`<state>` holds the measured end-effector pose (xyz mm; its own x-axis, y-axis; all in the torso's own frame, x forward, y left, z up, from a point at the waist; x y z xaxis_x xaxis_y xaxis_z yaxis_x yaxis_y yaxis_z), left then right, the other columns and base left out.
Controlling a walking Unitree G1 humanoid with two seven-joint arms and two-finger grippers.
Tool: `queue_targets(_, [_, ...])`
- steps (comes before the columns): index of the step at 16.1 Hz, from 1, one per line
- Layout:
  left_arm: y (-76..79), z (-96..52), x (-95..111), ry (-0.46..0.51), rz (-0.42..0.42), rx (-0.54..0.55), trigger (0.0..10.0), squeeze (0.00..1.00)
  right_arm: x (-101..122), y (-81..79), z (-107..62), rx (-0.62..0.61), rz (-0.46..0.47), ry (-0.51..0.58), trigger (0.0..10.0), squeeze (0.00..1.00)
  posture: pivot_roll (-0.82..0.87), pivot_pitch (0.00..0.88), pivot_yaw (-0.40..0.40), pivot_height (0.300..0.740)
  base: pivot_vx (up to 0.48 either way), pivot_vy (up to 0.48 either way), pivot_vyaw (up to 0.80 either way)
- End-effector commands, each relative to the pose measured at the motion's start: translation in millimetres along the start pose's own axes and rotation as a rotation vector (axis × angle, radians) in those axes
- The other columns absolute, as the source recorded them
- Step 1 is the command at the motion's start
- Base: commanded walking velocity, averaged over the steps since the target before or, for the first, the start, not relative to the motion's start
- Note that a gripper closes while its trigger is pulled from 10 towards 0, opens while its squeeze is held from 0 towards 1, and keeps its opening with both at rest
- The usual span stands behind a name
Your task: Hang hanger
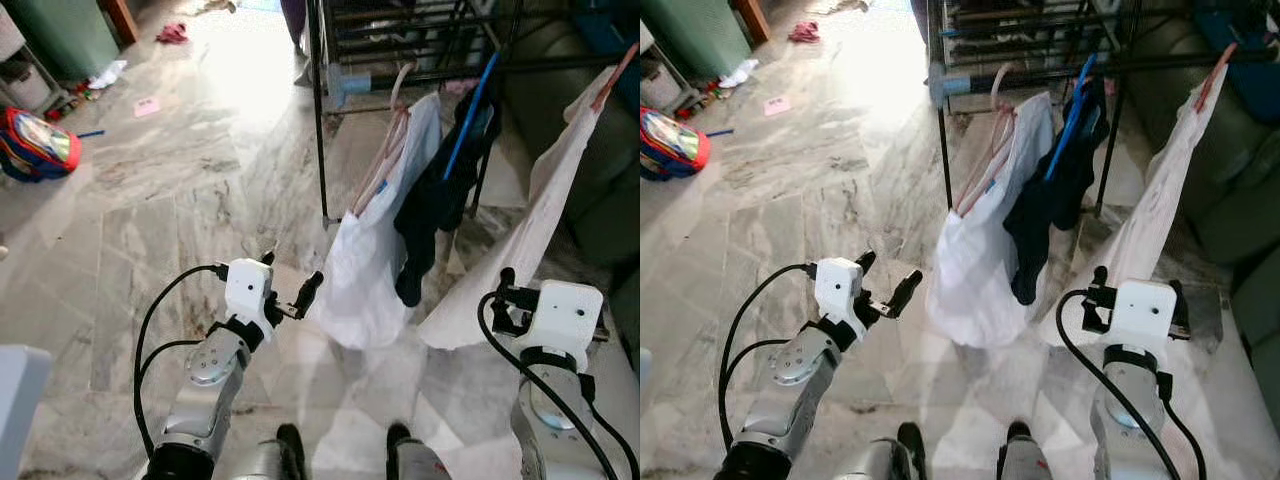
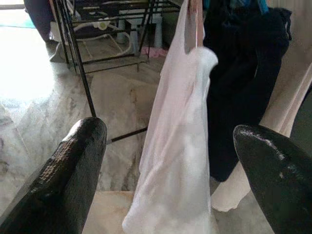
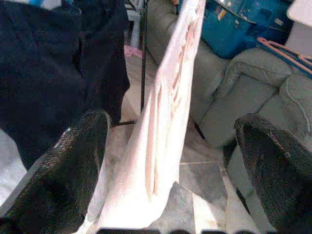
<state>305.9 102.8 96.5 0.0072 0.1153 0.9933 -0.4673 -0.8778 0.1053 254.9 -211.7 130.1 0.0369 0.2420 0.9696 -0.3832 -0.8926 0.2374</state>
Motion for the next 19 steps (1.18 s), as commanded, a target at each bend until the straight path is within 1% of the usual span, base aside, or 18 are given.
queue_targets(1, [-2.0, -3.5, -2.2, -0.008, 0.005, 0.003, 10.0, 0.00, 2.6, -1.6, -1.6, 0.011, -0.004, 0.013, 10.0, 0.00, -0.11, 0.261, 0.096, 0.740, 0.277, 0.000, 0.00])
queue_targets(5, [-1.0, -4.1, -3.7, -0.013, 0.008, 0.004, 10.0, 0.00, 4.5, -3.7, -0.8, 0.022, -0.018, 0.026, 10.0, 0.00, -0.10, 0.260, 0.094, 0.740, 0.267, 0.000, 0.00])
queue_targets(8, [-4.2, -3.5, -3.1, -0.010, 0.029, 0.034, 10.0, 0.00, 12.5, -10.9, -0.9, 0.086, -0.025, 0.076, 10.0, 0.00, -0.10, 0.259, 0.095, 0.740, 0.000, 0.000, 0.00])
queue_targets(10, [-5.1, -0.8, 1.4, 0.006, 0.036, 0.038, 10.0, 0.00, 17.1, -14.9, 1.9, 0.110, -0.002, 0.085, 10.0, 0.00, -0.10, 0.259, 0.095, 0.740, 0.000, 0.000, 0.00])
queue_targets(12, [-4.9, 0.2, 4.1, 0.014, 0.041, 0.031, 10.0, 0.00, 21.6, -16.6, 7.0, 0.130, 0.004, 0.096, 10.0, 0.00, -0.09, 0.261, 0.098, 0.740, 0.000, 0.000, 0.00])
queue_targets(14, [-4.5, -0.6, 3.6, 0.010, 0.029, 0.028, 10.0, 0.00, 22.5, -14.7, 11.4, 0.128, 0.000, 0.097, 10.0, 0.00, -0.09, 0.266, 0.099, 0.740, 0.000, 0.000, 0.00])
queue_targets(16, [-4.4, -1.2, 4.4, 0.009, 0.038, 0.020, 10.0, 0.00, 22.9, -13.8, 16.4, 0.124, 0.006, 0.095, 10.0, 0.00, -0.08, 0.271, 0.102, 0.740, 0.000, 0.000, 0.00])
queue_targets(18, [-6.0, 1.3, 8.7, 0.019, 0.036, 0.008, 10.0, 0.00, 27.2, -15.8, 25.7, 0.131, 0.024, 0.099, 10.0, 0.00, -0.08, 0.278, 0.105, 0.740, 0.000, 0.000, 0.00])
queue_targets(19, [-5.3, 2.1, 13.4, 0.033, 0.032, -0.023, 10.0, 0.00, 33.4, -19.9, 33.8, 0.143, 0.033, 0.113, 10.0, 0.00, -0.07, 0.293, 0.112, 0.740, 0.000, 0.000, 0.00])
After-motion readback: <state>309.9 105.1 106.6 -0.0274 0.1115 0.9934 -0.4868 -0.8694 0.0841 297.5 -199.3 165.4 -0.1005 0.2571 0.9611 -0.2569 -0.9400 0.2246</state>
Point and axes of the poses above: a point about 5 cm out from each wrist's last joint towards the gripper, its own z axis pointing out of the wrist towards the gripper, its own x axis along the axis of the wrist's last joint, y = z × x, the point moved 1 cm from there along z, pointing out of the wrist towards the gripper, and after that the axes turned 4 degrees about -z, right-handed, at the moved point
